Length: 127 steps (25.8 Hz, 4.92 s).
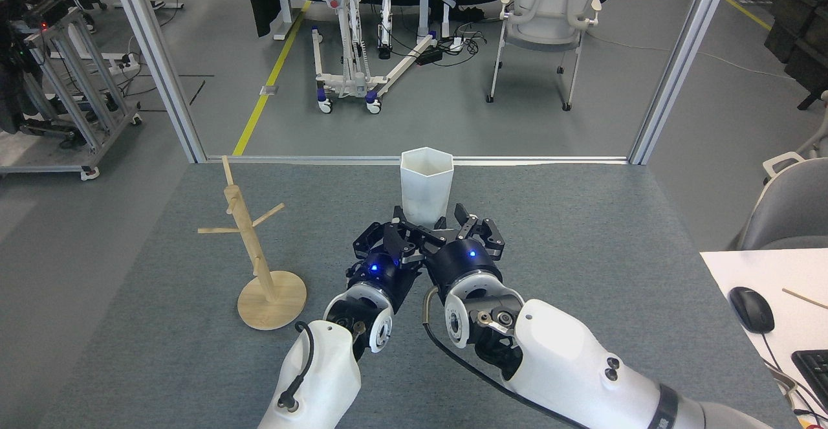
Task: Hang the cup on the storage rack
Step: 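Grasp the cup with the left gripper and release the right gripper, then withdraw the right gripper and carry the cup toward the wooden stand, then move the cup with the left gripper beside the stand's peg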
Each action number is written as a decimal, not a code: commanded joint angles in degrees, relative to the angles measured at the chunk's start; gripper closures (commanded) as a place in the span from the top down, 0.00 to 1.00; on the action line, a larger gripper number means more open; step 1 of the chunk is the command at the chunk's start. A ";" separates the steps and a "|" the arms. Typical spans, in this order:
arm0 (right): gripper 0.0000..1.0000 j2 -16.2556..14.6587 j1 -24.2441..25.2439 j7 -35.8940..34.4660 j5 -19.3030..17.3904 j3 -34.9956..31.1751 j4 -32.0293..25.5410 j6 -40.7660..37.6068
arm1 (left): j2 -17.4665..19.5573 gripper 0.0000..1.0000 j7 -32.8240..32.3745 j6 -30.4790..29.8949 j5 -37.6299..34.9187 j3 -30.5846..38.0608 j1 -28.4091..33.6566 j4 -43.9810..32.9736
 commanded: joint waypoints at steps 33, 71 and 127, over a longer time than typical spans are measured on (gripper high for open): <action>0.98 -3.17 -0.10 -6.54 1.51 -5.62 -1.98 -6.52 | 0.52 0.27 7.30 -1.05 -1.92 0.00 2.37 -4.94; 0.99 -8.53 29.34 -26.40 23.83 -52.02 23.33 -48.36 | 13.44 0.06 28.66 4.58 -17.21 8.26 27.86 -29.55; 0.99 -0.09 46.04 -25.61 40.62 -52.11 5.49 -39.39 | 20.39 0.00 47.03 -24.16 -13.25 25.22 24.70 -4.76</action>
